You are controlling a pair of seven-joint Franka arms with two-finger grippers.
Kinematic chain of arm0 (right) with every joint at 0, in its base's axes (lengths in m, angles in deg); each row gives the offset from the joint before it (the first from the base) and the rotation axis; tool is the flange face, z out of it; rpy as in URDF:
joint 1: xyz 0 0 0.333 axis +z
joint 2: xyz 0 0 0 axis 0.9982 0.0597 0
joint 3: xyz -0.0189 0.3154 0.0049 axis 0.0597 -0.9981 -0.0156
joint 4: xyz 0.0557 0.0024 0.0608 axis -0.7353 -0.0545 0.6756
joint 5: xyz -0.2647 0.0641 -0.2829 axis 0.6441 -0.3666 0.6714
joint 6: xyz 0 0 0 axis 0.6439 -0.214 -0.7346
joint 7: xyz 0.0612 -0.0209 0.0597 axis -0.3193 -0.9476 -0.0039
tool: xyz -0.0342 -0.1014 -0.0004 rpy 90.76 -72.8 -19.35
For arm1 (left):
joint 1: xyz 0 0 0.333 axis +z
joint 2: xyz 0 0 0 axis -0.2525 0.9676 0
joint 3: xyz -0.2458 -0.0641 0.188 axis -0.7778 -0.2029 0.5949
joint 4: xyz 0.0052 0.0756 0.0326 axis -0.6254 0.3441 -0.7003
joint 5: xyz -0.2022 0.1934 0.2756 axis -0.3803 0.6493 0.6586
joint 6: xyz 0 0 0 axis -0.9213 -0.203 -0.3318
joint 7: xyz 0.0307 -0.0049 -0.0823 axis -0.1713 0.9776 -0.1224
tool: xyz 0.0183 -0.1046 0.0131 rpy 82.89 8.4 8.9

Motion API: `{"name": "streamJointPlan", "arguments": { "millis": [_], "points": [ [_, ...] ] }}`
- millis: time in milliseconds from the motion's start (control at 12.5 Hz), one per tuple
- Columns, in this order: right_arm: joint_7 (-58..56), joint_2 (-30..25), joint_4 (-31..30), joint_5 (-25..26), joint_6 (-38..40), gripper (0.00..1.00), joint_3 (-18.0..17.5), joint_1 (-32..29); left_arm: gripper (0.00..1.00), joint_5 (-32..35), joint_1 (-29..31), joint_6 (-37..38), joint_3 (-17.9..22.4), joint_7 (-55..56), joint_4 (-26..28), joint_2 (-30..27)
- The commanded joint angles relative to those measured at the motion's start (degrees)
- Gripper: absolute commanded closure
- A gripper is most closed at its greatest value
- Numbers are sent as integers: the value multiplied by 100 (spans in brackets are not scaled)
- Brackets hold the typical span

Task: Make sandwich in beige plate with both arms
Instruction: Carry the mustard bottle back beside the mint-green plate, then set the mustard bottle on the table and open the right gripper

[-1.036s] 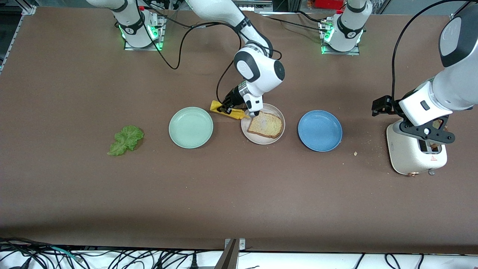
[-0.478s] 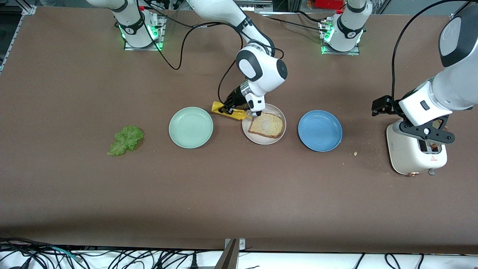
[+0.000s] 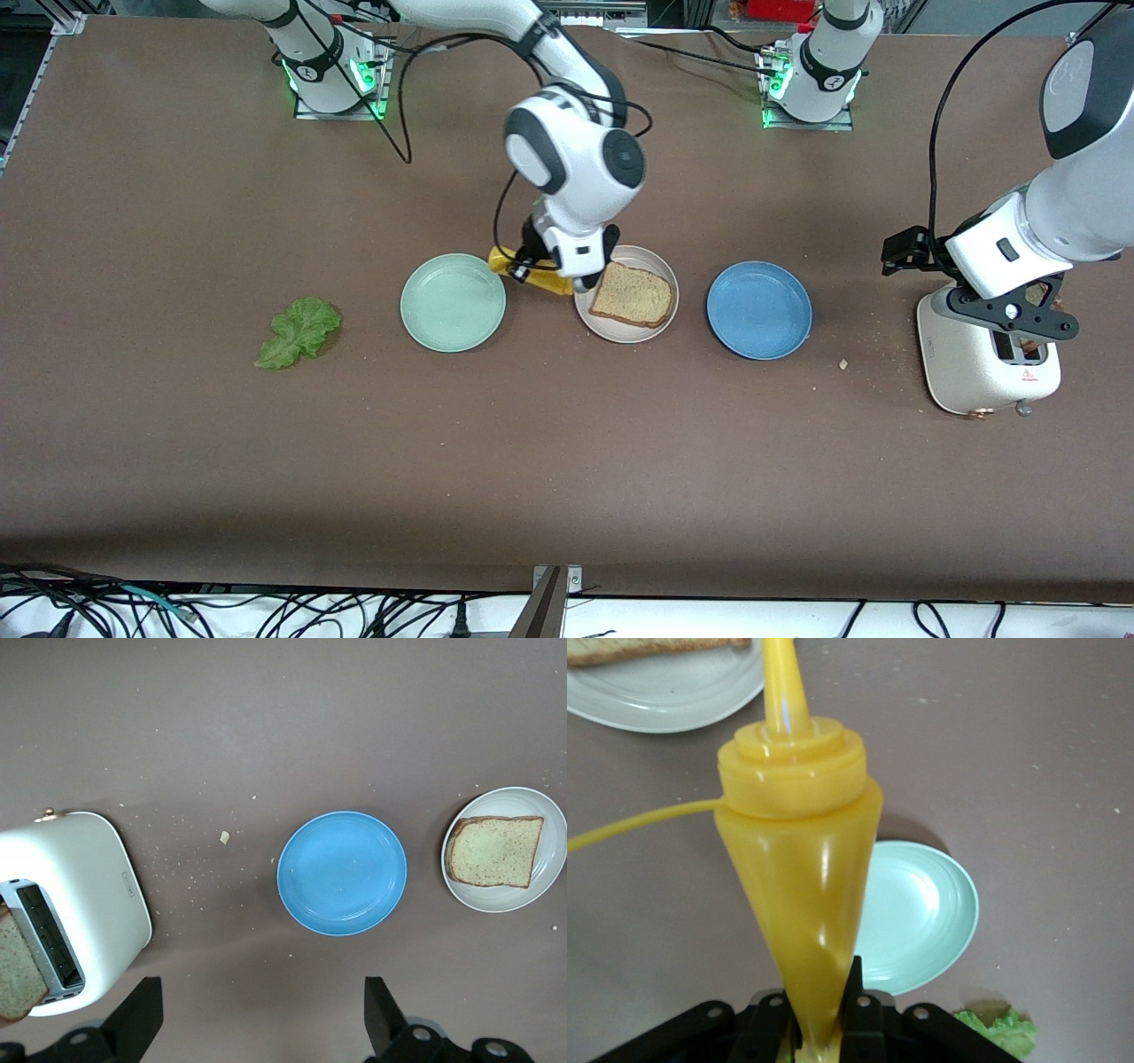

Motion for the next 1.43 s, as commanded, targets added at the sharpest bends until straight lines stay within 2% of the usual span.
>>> {"name": "streamJointPlan", "arguments": {
  "millis": [0,80,319,558,638,797,1036,1355],
  "points": [
    [-246,-1225,-1174,-398,-509,100,-1480,-1787,0,131,4,33,-43,59,10,-80],
    [-490,-1480,-1507,-793,-746,100,-1694,-2333,0,131,4,33,-43,50,10,-80],
    [-2647,-1641,-1581,-1944,-757,100,-1748,-3469,0,131,4,33,-43,59,10,-80],
    [-4390,-1334,-1581,-2982,-757,100,-1932,-4514,0,131,4,33,-43,59,10,-80],
    [-4969,-1090,-1503,-3263,-749,100,-1950,-4805,0,131,4,42,-34,59,10,-80],
    [-6252,-659,-1405,-4168,-757,100,-1933,-5184,0,131,4,51,-16,50,10,-80],
    [-7809,115,-967,-4548,-513,100,-1968,-5686,0,131,4,51,-34,59,10,-80],
    [-9471,608,-1018,-5400,41,100,-1933,-6152,0,131,4,51,-25,59,10,-80]
  ]
}}
